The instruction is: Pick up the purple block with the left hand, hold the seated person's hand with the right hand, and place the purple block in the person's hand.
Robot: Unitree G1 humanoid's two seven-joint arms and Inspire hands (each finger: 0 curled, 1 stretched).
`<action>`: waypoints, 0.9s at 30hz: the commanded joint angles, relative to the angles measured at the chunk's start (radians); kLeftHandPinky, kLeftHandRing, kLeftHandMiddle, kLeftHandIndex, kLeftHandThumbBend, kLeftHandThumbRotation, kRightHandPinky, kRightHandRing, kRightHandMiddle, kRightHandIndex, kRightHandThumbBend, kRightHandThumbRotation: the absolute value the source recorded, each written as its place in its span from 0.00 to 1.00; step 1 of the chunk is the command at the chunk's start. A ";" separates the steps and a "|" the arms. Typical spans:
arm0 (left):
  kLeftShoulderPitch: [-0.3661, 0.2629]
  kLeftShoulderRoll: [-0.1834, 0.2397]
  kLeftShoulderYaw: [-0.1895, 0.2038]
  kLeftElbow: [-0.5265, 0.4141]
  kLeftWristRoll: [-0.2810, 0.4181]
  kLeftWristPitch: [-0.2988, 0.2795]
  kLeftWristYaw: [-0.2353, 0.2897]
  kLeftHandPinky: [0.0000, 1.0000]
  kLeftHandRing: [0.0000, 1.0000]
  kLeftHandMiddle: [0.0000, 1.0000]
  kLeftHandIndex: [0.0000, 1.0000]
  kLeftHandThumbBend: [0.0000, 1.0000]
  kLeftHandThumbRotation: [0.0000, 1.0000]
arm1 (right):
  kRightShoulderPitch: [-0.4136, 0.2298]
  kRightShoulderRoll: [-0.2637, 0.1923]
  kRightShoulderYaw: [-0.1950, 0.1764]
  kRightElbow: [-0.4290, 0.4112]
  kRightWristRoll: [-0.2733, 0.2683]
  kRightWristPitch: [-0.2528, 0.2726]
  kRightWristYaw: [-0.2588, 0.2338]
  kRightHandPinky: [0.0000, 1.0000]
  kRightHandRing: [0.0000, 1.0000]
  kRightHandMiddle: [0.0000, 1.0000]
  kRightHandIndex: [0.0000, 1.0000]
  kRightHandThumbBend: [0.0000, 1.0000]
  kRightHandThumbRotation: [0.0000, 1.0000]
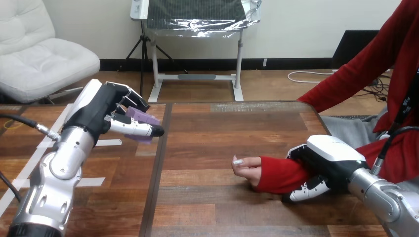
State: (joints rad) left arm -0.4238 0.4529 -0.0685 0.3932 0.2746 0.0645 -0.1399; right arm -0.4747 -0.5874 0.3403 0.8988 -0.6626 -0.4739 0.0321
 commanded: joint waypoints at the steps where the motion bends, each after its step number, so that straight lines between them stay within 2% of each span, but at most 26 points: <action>1: -0.044 0.000 0.022 -0.038 -0.015 -0.016 0.004 0.30 0.35 0.40 0.41 0.84 0.00 | -0.071 0.016 0.001 0.039 0.018 0.000 -0.007 0.43 0.48 0.53 0.55 0.72 0.22; 6: -0.042 -0.001 0.022 -0.038 -0.015 -0.017 0.005 0.27 0.32 0.38 0.42 0.84 0.00 | -0.075 0.019 -0.005 0.046 0.036 -0.003 -0.004 0.39 0.43 0.49 0.51 0.71 0.21; 12: -0.041 -0.001 0.021 -0.036 -0.015 -0.020 0.003 0.26 0.31 0.38 0.41 0.84 0.00 | -0.081 0.017 -0.002 0.054 0.038 0.000 -0.012 0.33 0.37 0.43 0.45 0.68 0.25; 27: -0.043 -0.009 0.022 -0.028 -0.023 -0.035 0.008 0.31 0.35 0.41 0.41 0.84 0.00 | -0.084 0.015 -0.017 0.050 0.045 0.006 -0.046 0.21 0.24 0.30 0.30 0.67 0.36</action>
State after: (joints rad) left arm -0.4238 0.4527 -0.0684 0.3932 0.2687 0.0620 -0.1414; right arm -0.4976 -0.5747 0.3404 0.9473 -0.6398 -0.4658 0.0197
